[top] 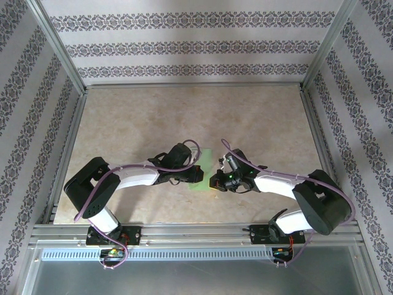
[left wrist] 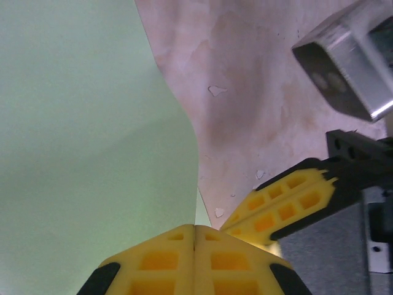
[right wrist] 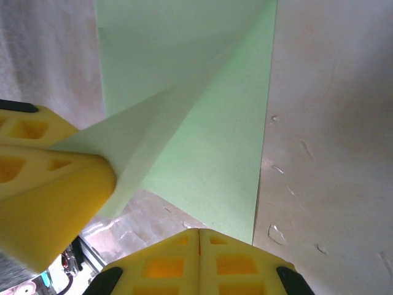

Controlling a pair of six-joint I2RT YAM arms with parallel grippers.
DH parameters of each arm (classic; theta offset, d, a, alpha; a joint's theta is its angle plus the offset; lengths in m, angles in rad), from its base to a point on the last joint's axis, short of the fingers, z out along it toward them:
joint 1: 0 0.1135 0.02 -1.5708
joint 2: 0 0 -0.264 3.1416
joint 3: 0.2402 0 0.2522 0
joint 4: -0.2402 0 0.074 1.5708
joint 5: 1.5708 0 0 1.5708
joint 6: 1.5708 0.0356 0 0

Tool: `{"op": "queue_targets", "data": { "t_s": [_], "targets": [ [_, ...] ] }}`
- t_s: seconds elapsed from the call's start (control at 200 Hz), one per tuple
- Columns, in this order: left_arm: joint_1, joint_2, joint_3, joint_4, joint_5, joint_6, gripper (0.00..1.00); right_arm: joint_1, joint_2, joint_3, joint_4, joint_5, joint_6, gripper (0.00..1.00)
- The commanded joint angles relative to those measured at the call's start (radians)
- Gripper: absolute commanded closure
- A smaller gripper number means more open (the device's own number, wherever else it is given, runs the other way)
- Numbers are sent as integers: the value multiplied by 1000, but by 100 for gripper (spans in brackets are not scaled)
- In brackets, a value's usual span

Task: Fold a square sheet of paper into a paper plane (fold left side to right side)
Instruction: Fold the triangle a second time at the center of the table.

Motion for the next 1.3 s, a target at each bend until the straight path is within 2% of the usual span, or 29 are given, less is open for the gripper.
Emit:
{"op": "queue_targets", "data": {
  "t_s": [0.0, 0.36, 0.635, 1.294],
  "targets": [
    [19, 2, -20, 47, 20, -34, 95, 19, 30, 16, 22, 37, 18, 100],
    [61, 0, -60, 80, 60, -63, 95, 27, 89, 25, -65, 63, -4, 100],
    [101, 15, -39, 11, 97, -6, 95, 27, 112, 40, -108, 75, -36, 100],
    [137, 74, 21, -89, 80, 118, 94, 27, 134, 51, -119, 72, -49, 100]
  ]
}}
